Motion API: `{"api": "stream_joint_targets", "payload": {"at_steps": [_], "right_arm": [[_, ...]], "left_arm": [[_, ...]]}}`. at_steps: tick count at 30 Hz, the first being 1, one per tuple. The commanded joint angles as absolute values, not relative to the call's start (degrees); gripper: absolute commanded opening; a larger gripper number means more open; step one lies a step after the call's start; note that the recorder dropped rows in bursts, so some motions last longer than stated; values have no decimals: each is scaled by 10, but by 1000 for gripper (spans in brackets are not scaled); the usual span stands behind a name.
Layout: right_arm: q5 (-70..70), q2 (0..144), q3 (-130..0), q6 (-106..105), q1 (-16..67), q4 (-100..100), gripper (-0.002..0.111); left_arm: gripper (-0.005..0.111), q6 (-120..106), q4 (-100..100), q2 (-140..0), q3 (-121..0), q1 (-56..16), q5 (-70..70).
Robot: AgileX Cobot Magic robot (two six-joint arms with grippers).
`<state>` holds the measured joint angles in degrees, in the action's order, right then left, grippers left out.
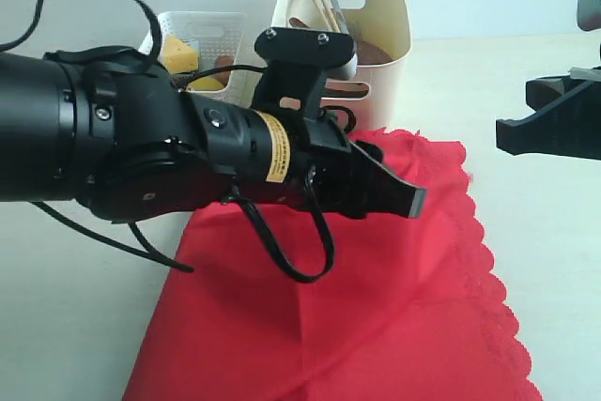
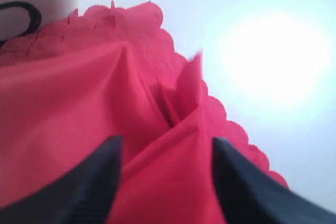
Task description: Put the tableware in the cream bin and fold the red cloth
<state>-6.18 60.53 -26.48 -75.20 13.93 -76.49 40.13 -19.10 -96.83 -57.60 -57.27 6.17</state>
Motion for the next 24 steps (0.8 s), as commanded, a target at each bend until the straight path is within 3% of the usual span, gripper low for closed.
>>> {"api": "stream_joint_targets", "payload": {"at_steps": [1,2,5,9,12,14,16,24], "right_arm": [[-62,603,-261,-749,140,-761,0],[-62,603,-261,-749,140,-761,0],[-61,603,-261,-749,140,-761,0],[-58,603,-261,-749,140,-761,0],[-56,603,-261,-749,140,-761,0],[-52,603,-261,-749,140,-761,0],[-45,603,-261,-749,140,-761,0],[-31,603,-261,-749,140,-761,0]], "left_arm": [[99,408,-192,-967,-594,-572,72],[105,408,-197,-965,-595,-572,78],[104,380,-220,-949,-595,-566,120],[92,357,-249,-917,-595,-535,218],[63,357,-265,-908,-580,-498,262],[36,357,-267,-908,-554,-471,259],[0,362,-267,-916,-512,-442,235],[2,362,-267,-998,-402,-401,86]]}}
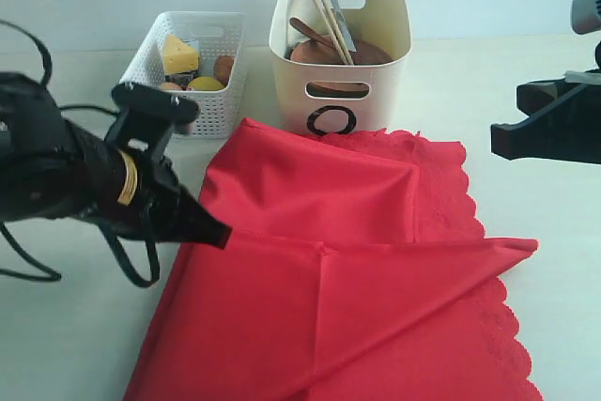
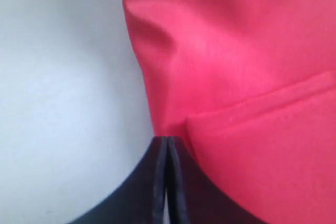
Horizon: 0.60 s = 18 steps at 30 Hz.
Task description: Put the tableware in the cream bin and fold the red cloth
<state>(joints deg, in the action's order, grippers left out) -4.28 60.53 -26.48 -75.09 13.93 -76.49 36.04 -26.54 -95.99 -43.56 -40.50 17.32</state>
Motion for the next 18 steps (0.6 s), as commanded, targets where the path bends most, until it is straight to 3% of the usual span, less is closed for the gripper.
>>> {"api": "stream_joint_targets", "payload": {"at_steps": [1,5,18], "right_arm": [[-31,603,-261,-749,140,-761,0],[-31,603,-261,-749,140,-761,0],[-38,603,-261,-749,140,-760,0]], "left_arm": [[2,362,-266,-1012,-398,-401,64],[2,362,-246,-1048,-394,-447,34],[2,362,-238,-919,-394,-683,-99]]}}
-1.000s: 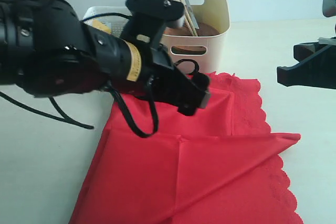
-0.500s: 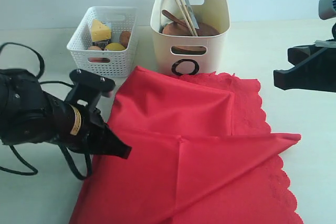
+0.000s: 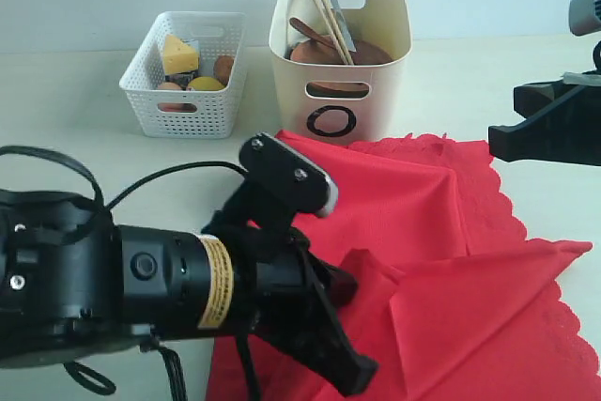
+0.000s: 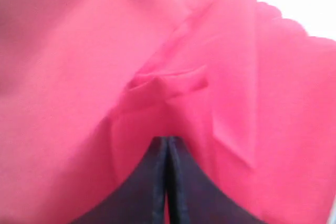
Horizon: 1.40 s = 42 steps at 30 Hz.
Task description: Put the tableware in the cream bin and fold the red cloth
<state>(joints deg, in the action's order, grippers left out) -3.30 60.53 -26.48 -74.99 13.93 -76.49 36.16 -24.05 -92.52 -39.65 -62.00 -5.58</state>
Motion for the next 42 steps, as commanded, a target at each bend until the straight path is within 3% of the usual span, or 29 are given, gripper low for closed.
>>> {"api": "stream_joint_targets", "payload": {"at_steps": [1,7,12,19,22,24,25,27,30,32,33,35,37,38,39,42], "right_arm": [[-36,603,-261,-749,140,-760,0],[-32,603,-261,-749,140,-761,0],[-27,603,-261,-749,140,-759,0],[-27,603,-261,-749,140,-759,0],[-27,610,-261,-749,140,-759,0],[-27,615,-261,-749,140,-759,0],[-27,622,-261,-749,140,-759,0],[-27,629,-261,-749,140,-759,0],[-27,630,-261,-749,140,-759,0],[-27,630,-261,-749,140,-759,0],[-27,630,-261,-749,140,-759,0],[-27,630,-261,-749,140,-759,0],[-27,630,-261,-749,140,-759,0],[-27,630,-261,-749,140,-759,0],[-27,630,-261,-749,140,-759,0],[-27,630,-261,-749,140,-759,0]], "left_arm": [[2,361,-244,-919,-394,-702,-100],[2,355,-266,-907,-394,-733,-74],[2,351,-266,-893,-402,-649,8],[5,366,-257,-925,-403,-554,9],[24,368,-244,-942,-411,-541,11],[46,368,-244,-955,-415,-537,15],[69,374,-244,-972,-417,-537,15],[92,377,-244,-997,-417,-537,15],[102,377,-244,-1027,-417,-537,10],[100,376,-248,-1037,-417,-537,0],[93,376,-248,-1037,-417,-537,-13],[68,376,-248,-1037,-417,-537,-38],[37,376,-248,-1037,-417,-537,-45],[15,376,-248,-1037,-417,-537,-45],[3,376,-248,-1037,-417,-537,-45],[1,376,-251,-1031,-417,-555,-50]]}}
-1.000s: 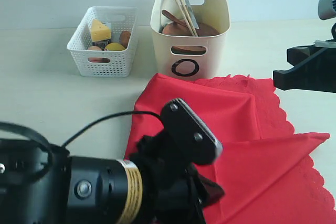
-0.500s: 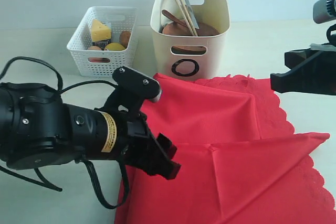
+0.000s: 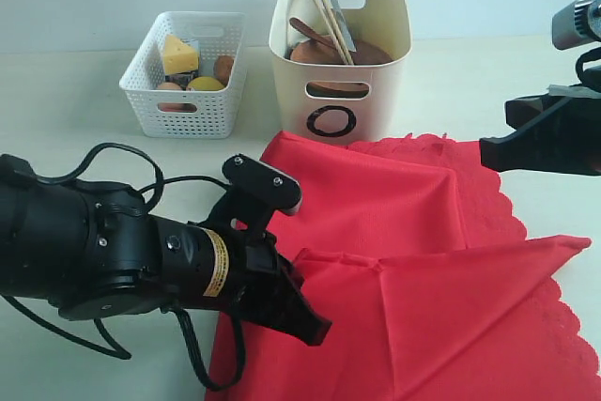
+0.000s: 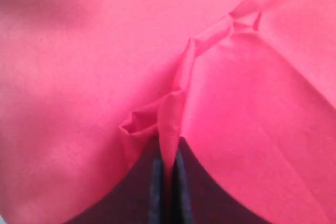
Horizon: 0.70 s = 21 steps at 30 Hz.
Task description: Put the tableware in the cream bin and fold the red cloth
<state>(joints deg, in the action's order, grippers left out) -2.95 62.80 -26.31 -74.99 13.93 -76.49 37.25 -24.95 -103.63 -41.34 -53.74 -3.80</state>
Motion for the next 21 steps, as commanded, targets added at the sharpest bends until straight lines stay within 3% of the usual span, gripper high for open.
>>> {"api": "stream_joint_targets", "payload": {"at_steps": [1,16,18,21], "right_arm": [[-27,630,-261,-749,140,-759,0],[-31,630,-261,-749,140,-759,0],[-31,630,-261,-749,140,-759,0],[-31,630,-261,-749,140,-759,0]], "left_arm": [[1,376,-251,-1025,-417,-565,-54],[2,376,-252,-909,-417,-806,-90],[9,375,-252,-909,-417,-813,-90],[36,375,-252,-909,-417,-814,-95]]}}
